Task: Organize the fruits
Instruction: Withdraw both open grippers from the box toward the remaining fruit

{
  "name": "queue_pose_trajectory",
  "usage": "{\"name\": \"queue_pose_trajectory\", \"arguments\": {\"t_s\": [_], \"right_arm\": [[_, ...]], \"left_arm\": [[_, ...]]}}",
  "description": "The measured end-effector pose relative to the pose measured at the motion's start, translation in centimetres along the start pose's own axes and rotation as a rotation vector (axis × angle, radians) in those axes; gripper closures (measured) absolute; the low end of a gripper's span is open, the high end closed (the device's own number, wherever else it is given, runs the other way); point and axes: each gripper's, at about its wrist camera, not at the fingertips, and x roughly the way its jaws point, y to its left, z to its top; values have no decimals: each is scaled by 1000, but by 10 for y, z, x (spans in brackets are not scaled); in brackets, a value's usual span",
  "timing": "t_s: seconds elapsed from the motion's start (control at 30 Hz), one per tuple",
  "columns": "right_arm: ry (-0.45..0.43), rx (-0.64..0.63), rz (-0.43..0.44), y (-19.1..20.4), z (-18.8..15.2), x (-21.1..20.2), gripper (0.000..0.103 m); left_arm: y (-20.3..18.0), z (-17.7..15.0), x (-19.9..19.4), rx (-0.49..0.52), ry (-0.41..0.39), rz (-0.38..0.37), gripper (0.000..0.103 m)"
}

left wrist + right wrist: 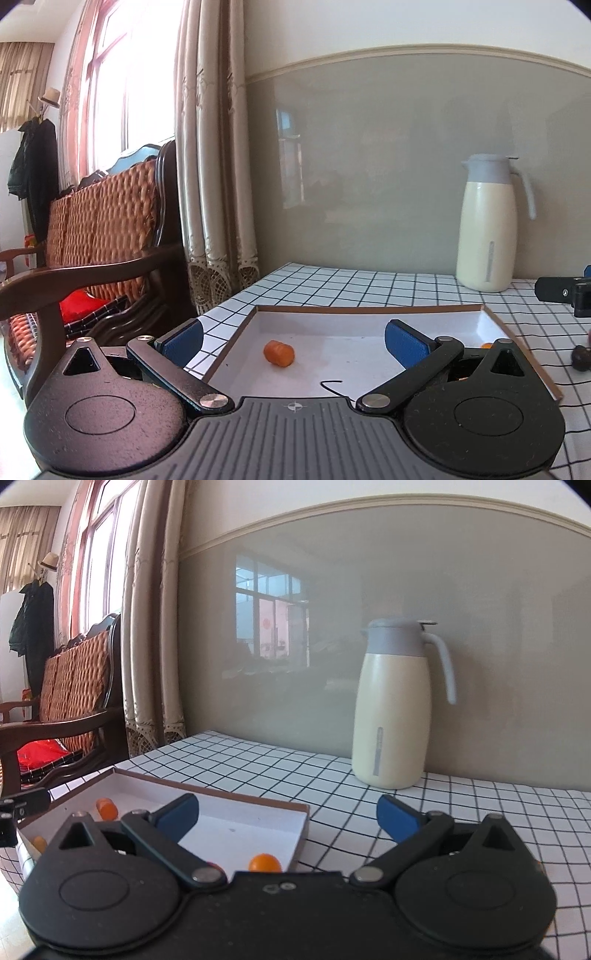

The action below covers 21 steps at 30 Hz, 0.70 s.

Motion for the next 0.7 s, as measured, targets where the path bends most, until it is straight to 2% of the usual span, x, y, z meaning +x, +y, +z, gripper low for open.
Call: {"name": "queue_pose_trajectory", "arguments": {"t_s": [0.27,0.43,0.7], "right_arm": [[-19,-5,-41,-13,-8,-41,6],[-32,-11,-62,-22,-16,-71,6],[-68,-47,-113,-32,-25,-114,6]], "left_arm": [[0,0,-36,-15,-43,-27,0],[-3,-1,-49,-24,-39,-53,0],[-21,1,-70,-14,-63,-119,0]]}}
